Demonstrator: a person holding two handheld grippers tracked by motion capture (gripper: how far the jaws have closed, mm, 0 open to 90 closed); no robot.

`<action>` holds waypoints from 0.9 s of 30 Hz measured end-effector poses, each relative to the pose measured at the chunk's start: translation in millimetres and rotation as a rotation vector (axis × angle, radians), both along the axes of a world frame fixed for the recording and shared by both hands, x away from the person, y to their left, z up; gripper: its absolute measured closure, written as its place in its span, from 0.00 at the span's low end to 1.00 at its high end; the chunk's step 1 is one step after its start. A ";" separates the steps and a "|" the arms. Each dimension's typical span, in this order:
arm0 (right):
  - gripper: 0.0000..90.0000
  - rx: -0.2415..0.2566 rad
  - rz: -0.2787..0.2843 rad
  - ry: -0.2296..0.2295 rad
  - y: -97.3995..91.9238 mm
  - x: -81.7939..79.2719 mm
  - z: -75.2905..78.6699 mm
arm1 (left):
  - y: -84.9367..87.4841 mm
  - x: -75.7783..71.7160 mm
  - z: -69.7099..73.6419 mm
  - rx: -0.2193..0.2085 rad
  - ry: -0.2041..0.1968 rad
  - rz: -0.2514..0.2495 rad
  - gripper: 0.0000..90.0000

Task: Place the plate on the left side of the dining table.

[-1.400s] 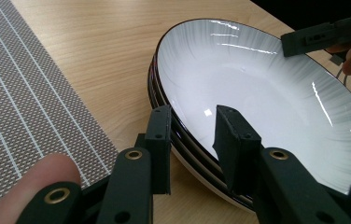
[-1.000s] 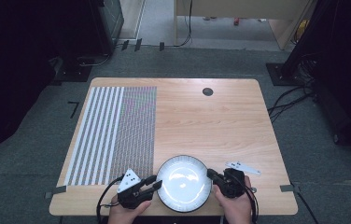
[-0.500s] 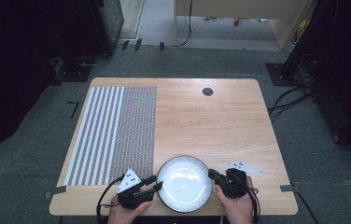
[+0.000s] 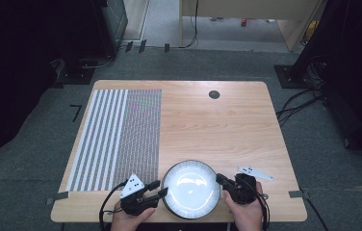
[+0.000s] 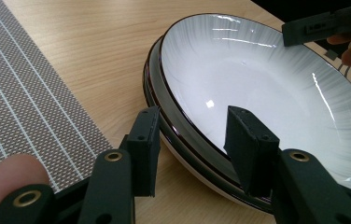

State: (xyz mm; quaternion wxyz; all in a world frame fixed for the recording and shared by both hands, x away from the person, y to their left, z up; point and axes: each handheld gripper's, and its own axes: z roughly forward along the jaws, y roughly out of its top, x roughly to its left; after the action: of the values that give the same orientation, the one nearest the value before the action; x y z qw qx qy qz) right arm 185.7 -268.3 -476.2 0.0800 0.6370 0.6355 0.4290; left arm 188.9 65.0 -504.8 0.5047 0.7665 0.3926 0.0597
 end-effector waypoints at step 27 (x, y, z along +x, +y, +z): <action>0.99 0.006 -0.003 -0.021 -5.6 -3.7 4.0 | 0.8 0.4 0.3 -0.007 0.006 -0.003 0.58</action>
State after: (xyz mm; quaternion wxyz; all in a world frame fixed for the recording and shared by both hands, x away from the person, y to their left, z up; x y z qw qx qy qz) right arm 182.0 -273.9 -472.2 0.0853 0.6338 0.6323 0.4373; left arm 189.3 65.8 -504.5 0.5061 0.7657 0.3930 0.0553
